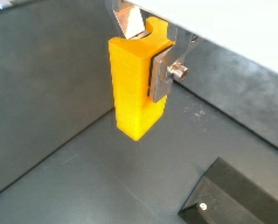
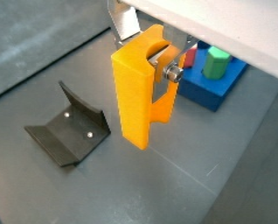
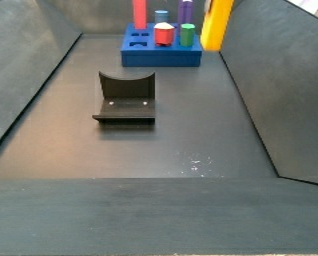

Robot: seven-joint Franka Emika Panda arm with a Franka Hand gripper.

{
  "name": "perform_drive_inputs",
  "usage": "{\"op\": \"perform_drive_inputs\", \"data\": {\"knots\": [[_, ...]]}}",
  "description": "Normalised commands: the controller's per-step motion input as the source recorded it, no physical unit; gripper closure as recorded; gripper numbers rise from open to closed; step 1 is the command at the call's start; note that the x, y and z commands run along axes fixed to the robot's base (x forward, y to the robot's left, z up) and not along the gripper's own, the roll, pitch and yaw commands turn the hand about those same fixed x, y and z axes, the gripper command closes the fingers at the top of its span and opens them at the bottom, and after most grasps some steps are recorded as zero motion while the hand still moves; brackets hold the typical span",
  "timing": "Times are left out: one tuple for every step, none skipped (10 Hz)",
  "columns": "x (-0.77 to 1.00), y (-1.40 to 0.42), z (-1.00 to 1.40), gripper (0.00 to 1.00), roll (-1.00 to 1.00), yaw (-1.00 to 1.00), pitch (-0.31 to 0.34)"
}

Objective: Pick up the arch object. Move up. Place the arch object on the fixture. Regrasp the arch object. Rotate the arch object. Move to above the board. Insert the arch object.
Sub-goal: Move to above the board.

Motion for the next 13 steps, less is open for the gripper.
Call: {"op": "perform_drive_inputs", "data": {"knots": [[0.04, -0.06, 1.00, 1.00, 0.14, 0.05, 0.070], [0.04, -0.06, 1.00, 1.00, 0.14, 0.05, 0.070], [0.03, -0.06, 1.00, 1.00, 0.13, 0.06, 0.072], [0.03, -0.06, 1.00, 1.00, 0.12, 0.06, 0.072], [0.03, -0.05, 1.00, 1.00, 0.12, 0.06, 0.075], [0.03, -0.05, 0.99, 1.00, 0.11, 0.06, 0.074], [0.02, -0.03, 0.82, 1.00, 0.10, 0.06, 0.075], [0.02, -0.03, 0.65, 1.00, 0.09, 0.06, 0.073], [0.01, -0.02, 0.44, 1.00, 0.09, 0.05, 0.075], [0.01, -0.02, 0.28, 1.00, 0.08, 0.05, 0.076], [0.20, -1.00, 0.01, 1.00, -0.22, 0.04, 0.560], [0.21, -1.00, -0.02, 1.00, -0.22, 0.05, 0.544], [0.24, -1.00, -0.01, 1.00, -0.14, 0.04, 0.482]]}}
